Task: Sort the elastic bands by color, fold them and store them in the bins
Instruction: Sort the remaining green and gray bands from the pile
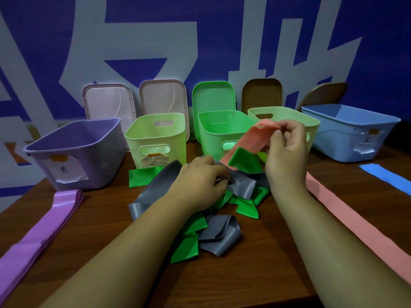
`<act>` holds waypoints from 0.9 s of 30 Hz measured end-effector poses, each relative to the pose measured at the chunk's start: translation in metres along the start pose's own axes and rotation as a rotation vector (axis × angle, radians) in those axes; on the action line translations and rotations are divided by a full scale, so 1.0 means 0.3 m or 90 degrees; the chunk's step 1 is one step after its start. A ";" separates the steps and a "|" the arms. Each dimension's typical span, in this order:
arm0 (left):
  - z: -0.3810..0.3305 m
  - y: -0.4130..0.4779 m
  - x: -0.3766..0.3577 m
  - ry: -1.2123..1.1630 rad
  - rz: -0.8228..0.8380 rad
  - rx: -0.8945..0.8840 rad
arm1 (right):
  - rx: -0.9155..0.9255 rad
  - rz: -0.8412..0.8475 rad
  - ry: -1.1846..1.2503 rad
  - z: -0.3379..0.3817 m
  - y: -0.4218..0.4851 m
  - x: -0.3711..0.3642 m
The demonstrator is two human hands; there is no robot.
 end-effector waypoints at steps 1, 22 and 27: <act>0.001 0.002 0.001 0.007 0.003 -0.002 | 0.011 -0.021 0.012 0.011 0.001 0.007; 0.012 0.002 0.038 -0.833 -0.087 0.283 | -0.049 0.321 -0.203 -0.044 -0.080 -0.106; 0.034 -0.009 0.038 -0.765 -0.104 0.248 | -0.064 0.349 -0.222 -0.058 -0.089 -0.116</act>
Point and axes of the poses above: each hand's wrist, its own y-axis towards the middle knuckle, its own x-axis out of the back of the hand, z = x × y, the point moved 4 cm from there along y, towards the middle knuckle
